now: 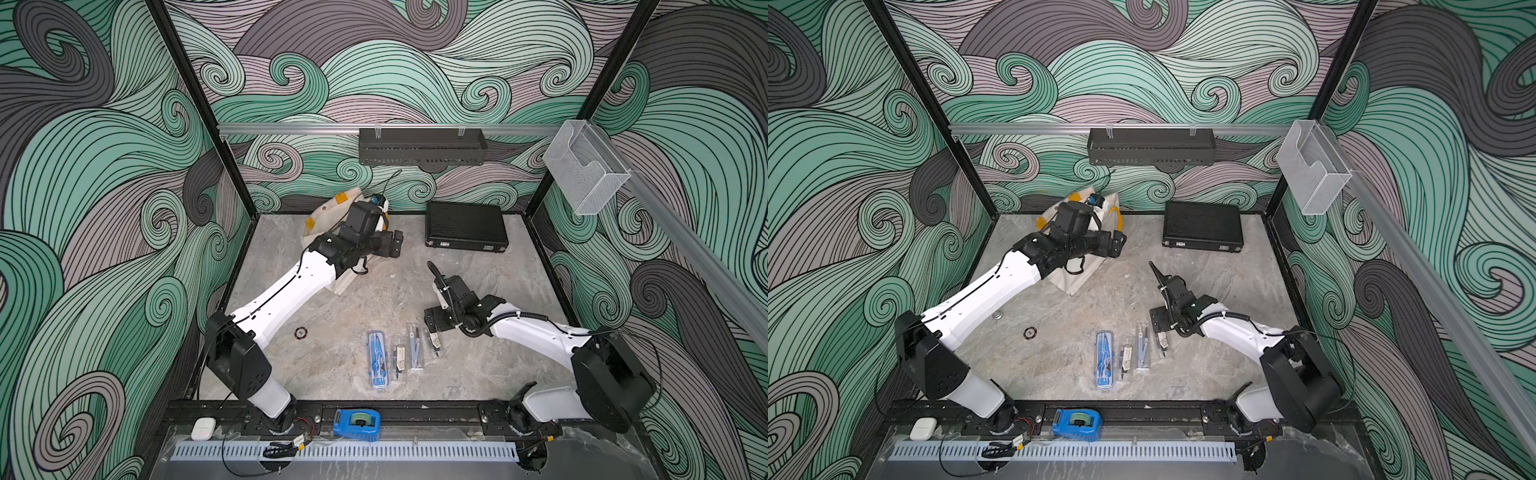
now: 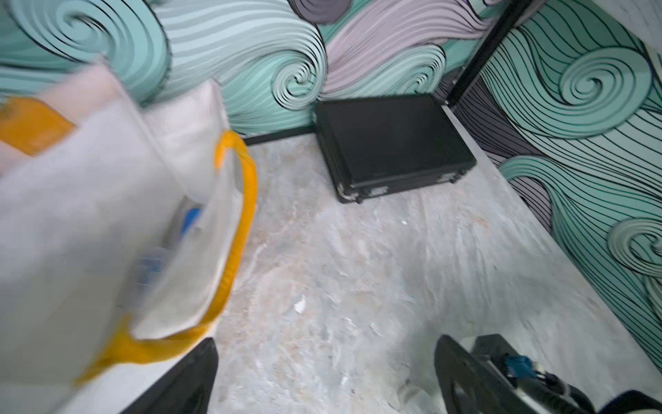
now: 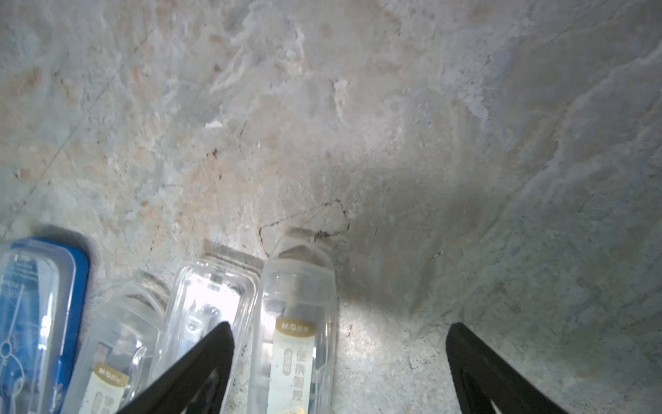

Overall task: Put the compass set into the canvas bag
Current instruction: Pick up the compass set at the center of the board.

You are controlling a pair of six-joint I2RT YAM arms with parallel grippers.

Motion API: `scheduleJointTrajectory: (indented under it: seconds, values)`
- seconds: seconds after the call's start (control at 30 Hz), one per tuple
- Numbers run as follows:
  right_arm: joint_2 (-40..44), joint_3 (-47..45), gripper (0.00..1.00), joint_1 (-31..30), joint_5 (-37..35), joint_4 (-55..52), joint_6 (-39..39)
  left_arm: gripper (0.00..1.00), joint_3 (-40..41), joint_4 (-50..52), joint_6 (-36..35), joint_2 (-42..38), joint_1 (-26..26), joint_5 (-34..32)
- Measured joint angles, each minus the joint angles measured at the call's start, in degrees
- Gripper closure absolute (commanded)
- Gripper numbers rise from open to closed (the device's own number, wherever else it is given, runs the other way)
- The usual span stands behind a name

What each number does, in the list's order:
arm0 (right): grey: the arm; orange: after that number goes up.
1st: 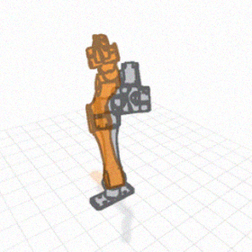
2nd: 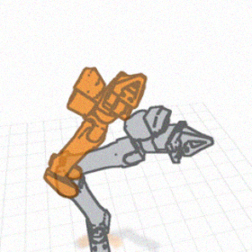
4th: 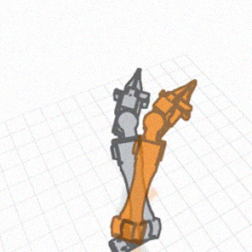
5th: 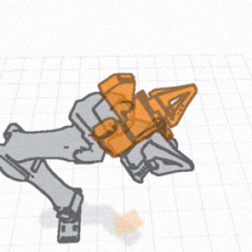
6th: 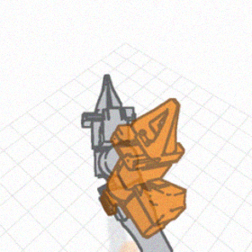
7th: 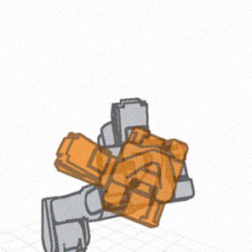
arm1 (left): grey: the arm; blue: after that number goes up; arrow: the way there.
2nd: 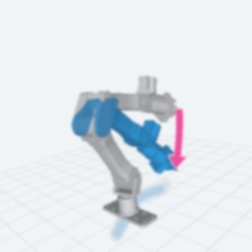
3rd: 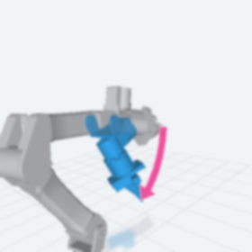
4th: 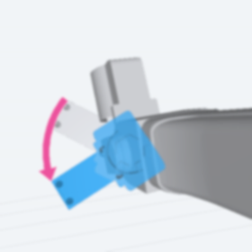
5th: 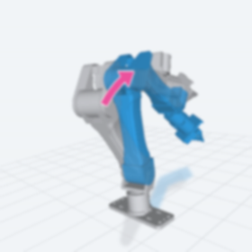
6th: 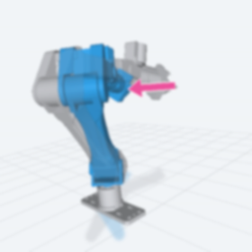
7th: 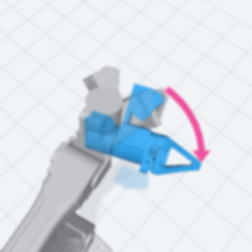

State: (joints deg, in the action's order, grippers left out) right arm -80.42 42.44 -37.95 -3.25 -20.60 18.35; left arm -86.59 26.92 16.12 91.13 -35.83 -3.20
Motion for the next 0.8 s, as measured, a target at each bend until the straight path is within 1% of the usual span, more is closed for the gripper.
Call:
scheduleJointTrajectory:
  seconds: [0.17,0.27,0.43,0.6,0.8]
  values:
    - [0.9,-1.6,0.21,-4.5,-1.9,-2.4,0.1,0.06,2.4,-0.4,4.6,5.5,-2.5,4.5]
    - [1.0,-2.4,0.23,-5.7,-2.7,-3.1,0.8,0.06,3.2,-0.3,7.2,8.0,-2.6,6.4]
    - [1.0,-3.5,0.24,-7.4,-2.8,-3.8,1.8,0.06,4.7,-0.8,10.4,9.0,-2.6,8.3]
    - [1.0,-3.7,0.25,-9.1,-2.8,-3.7,2.1,0.06,4.7,-1.3,11.6,9.5,-2.6,9.3]
    - [0.7,-4.3,0.32,-9.1,-2.8,-2.7,3.4,0.06,5.0,-1.7,12.1,9.7,-2.6,9.5]
